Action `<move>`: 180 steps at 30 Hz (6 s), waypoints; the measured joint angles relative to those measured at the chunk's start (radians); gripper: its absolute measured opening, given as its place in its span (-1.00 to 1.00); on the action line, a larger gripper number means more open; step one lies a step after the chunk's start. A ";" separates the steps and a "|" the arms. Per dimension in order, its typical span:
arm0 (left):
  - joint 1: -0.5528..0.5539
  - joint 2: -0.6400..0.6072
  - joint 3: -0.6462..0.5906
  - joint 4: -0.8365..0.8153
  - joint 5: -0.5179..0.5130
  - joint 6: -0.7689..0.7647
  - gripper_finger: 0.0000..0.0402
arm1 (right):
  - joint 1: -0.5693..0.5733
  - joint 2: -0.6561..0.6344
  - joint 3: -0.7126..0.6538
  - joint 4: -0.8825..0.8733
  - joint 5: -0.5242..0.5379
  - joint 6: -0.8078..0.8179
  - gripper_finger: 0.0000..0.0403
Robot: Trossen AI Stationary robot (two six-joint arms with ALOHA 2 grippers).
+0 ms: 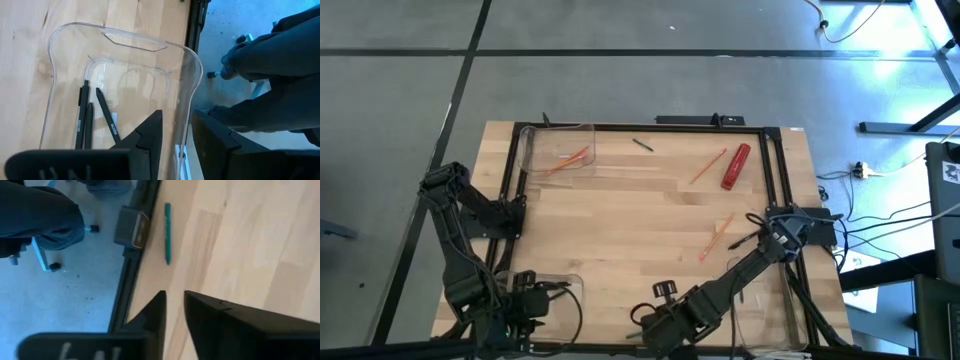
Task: Sort crayons/erasers/pens/pencils in bins
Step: Put the green crayon into the bottom right transparent bin
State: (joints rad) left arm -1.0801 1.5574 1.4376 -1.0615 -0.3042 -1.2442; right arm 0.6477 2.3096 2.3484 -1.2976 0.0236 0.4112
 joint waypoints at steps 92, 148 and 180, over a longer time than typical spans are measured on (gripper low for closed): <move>0.133 0.000 0.000 0.084 -0.028 0.208 -0.52 | 0.015 -0.170 -1.077 1.410 0.070 -0.209 -0.34; 0.132 0.000 0.000 0.084 -0.027 0.207 -0.52 | -0.090 -0.182 -1.078 1.333 0.160 -0.103 -0.98; 0.133 0.000 0.000 0.083 -0.027 0.209 -0.52 | -0.160 -0.196 -0.825 1.006 0.107 -0.046 -0.79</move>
State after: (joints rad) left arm -0.9474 1.5570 1.4373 -0.9783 -0.3317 -1.0351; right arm 0.4877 2.1139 1.5234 -0.2914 0.1307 0.3653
